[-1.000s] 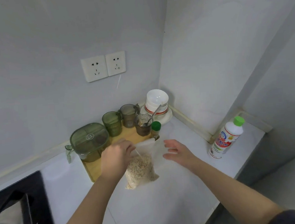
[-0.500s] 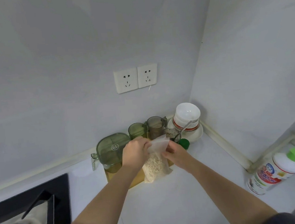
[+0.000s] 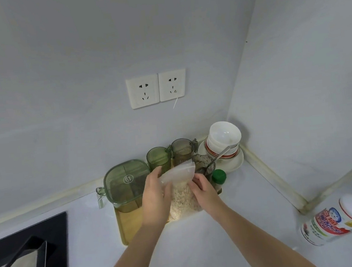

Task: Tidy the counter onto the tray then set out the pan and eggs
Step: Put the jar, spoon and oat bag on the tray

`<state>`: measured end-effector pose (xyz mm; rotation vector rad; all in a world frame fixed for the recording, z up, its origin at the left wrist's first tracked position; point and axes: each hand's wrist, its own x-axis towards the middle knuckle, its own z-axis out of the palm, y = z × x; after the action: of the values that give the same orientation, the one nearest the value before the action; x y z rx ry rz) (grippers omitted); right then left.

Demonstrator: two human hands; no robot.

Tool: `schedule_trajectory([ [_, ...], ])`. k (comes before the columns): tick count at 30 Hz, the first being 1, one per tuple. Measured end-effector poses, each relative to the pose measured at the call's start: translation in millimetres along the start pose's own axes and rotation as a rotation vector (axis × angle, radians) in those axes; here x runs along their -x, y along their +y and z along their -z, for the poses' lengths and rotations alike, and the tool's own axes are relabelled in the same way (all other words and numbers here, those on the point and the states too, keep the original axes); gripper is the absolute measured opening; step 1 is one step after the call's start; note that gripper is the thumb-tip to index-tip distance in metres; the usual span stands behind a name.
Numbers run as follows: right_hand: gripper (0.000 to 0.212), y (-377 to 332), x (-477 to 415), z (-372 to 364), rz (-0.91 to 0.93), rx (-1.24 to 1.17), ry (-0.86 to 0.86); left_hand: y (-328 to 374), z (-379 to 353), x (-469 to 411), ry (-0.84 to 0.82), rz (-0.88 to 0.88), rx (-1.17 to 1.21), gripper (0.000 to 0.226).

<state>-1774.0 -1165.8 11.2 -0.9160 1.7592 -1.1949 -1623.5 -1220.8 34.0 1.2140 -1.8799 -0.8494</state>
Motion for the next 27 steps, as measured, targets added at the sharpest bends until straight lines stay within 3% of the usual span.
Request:
schedule_trajectory([
  [3,0.024,4,6,4,-0.045,0.004,-0.078,-13,0,31,0.037,0.137,0.169,0.063],
  [6,0.040,13,7,11,-0.064,-0.015,-0.169,-26,-1,47,0.003,0.242,0.204,0.057],
  [9,0.056,17,6,15,-0.070,0.035,-0.243,-28,-4,44,-0.133,0.287,0.246,0.055],
  [12,0.056,15,2,12,-0.046,0.082,-0.230,-28,-9,34,-0.201,0.317,0.272,0.062],
  [17,0.050,21,-4,4,-0.001,0.057,-0.149,-35,-20,33,-0.119,0.218,0.159,0.069],
  [20,0.053,29,-5,0,-0.037,0.007,-0.140,-42,-31,39,-0.107,0.259,0.162,0.073],
  [23,0.064,28,-9,1,-0.069,0.012,-0.204,-48,-34,38,-0.117,0.386,0.188,0.082],
  [27,0.070,18,-18,-1,-0.126,0.084,-0.321,-58,-35,29,-0.251,0.297,0.220,0.078],
])
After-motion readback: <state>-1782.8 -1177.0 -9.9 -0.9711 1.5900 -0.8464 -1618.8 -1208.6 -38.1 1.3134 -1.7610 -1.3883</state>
